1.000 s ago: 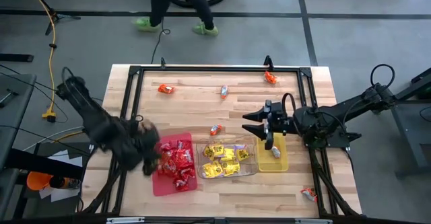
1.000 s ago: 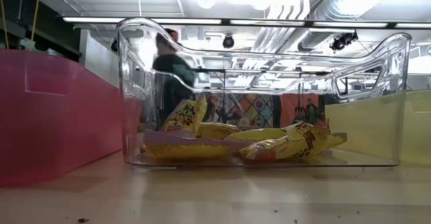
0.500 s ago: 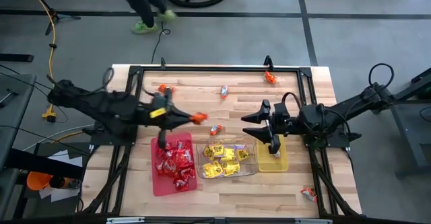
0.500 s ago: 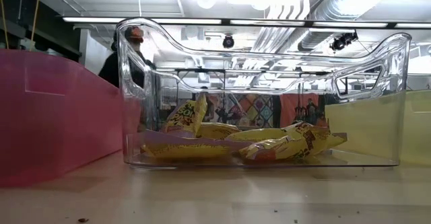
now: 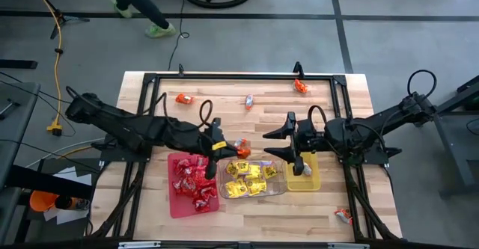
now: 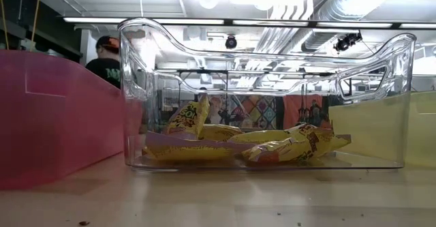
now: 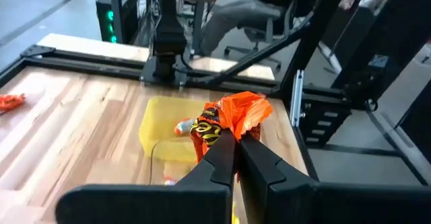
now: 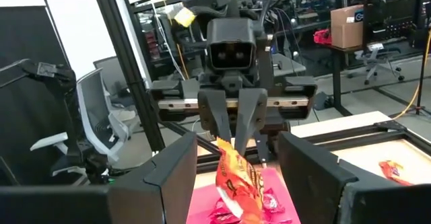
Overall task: Sort candy
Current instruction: Put the orange chocolate into the yellow bin
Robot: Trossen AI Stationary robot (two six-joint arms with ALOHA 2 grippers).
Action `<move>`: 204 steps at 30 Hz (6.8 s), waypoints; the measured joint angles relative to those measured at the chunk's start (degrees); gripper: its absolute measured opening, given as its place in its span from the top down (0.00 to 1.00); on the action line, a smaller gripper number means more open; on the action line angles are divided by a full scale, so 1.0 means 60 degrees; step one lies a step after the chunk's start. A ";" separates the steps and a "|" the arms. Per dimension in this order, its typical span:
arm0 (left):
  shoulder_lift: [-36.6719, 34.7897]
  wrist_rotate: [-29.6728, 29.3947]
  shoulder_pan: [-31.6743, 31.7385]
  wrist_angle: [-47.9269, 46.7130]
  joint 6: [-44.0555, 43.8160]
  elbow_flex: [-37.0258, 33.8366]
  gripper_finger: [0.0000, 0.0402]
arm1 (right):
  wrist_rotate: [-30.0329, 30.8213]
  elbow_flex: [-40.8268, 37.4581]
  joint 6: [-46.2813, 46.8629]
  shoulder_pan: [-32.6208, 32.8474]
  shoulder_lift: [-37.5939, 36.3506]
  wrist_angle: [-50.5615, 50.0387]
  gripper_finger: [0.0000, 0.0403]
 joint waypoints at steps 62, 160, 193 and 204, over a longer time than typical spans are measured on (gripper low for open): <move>0.3369 0.2102 0.1858 0.0361 0.1003 0.3003 0.51 | 0.0013 0.0011 -0.0760 -0.0003 -0.1683 -0.0107 0.50; -0.2538 -0.3084 -0.0317 0.3710 -0.0561 -0.4084 0.51 | -0.2933 -0.0678 0.9248 0.3966 0.0520 -0.7760 0.99; -0.2538 -0.3331 -0.0317 0.3601 -0.1067 -0.4084 0.51 | -0.0581 -0.0681 0.8792 0.1921 0.0270 -1.1186 0.77; -0.2537 -0.3311 -0.0317 0.3553 -0.1064 -0.4084 0.51 | -0.0645 -0.0681 0.8791 0.1882 0.0248 -0.9979 0.39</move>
